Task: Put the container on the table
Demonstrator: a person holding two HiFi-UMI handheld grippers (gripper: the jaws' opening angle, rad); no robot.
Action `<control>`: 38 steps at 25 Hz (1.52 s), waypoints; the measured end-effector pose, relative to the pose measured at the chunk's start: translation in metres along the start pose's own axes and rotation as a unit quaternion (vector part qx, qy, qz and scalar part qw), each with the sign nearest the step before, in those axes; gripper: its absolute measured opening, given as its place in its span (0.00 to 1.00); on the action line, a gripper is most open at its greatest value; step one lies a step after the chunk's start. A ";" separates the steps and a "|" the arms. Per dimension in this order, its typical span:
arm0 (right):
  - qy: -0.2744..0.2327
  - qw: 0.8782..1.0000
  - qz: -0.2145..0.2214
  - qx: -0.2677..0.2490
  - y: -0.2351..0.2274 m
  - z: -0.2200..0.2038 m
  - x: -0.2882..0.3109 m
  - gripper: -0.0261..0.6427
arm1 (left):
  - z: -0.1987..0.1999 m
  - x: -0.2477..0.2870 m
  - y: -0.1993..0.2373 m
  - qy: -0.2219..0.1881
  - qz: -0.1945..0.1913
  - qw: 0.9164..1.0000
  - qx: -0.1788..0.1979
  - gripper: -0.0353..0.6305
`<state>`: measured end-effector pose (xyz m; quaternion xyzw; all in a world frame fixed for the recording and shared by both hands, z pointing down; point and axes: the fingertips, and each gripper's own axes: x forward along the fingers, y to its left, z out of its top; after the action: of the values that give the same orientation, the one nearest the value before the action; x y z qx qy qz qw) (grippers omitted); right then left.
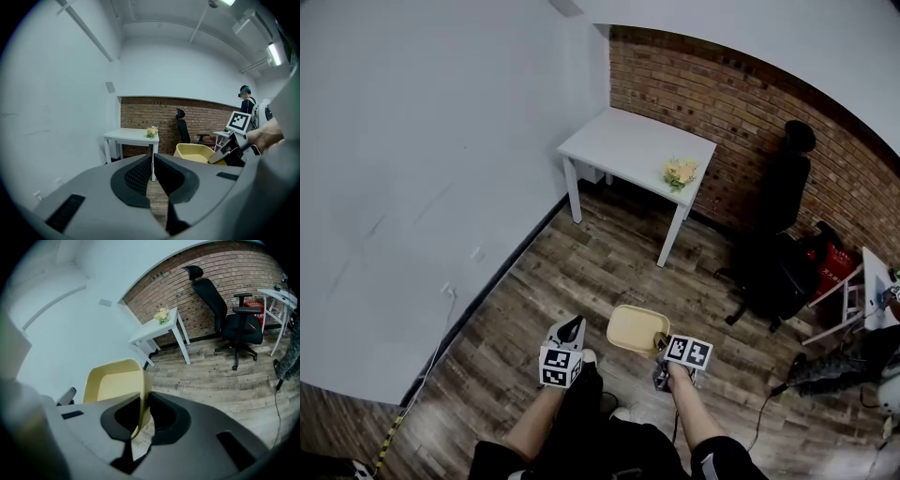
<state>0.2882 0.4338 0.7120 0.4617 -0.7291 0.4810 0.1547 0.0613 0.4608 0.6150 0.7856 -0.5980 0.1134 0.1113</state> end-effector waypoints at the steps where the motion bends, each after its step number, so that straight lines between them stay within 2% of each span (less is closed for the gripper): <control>1: -0.001 1.000 -0.001 0.001 0.001 0.008 0.007 0.11 | 0.002 0.010 0.004 -0.001 -0.003 1.000 0.000 0.10; 10: -0.008 1.000 -0.014 0.016 0.026 0.089 0.087 0.11 | 0.035 0.112 0.074 -0.006 -0.029 1.000 -0.008 0.10; 17: -0.020 0.999 -0.024 0.022 0.059 0.146 0.141 0.11 | 0.065 0.170 0.134 -0.010 -0.050 0.999 -0.003 0.10; 31: -0.021 0.998 -0.044 0.037 0.085 0.197 0.210 0.11 | 0.066 0.232 0.211 0.009 -0.076 0.997 -0.010 0.10; 38: -0.019 0.998 -0.047 0.042 0.090 0.204 0.230 0.11 | 0.067 0.246 0.229 0.015 -0.081 0.997 -0.009 0.10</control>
<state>0.1379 0.1514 0.7160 0.5102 -0.6885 0.4949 0.1439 -0.0928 0.1559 0.6370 0.8284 -0.5320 0.1105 0.1362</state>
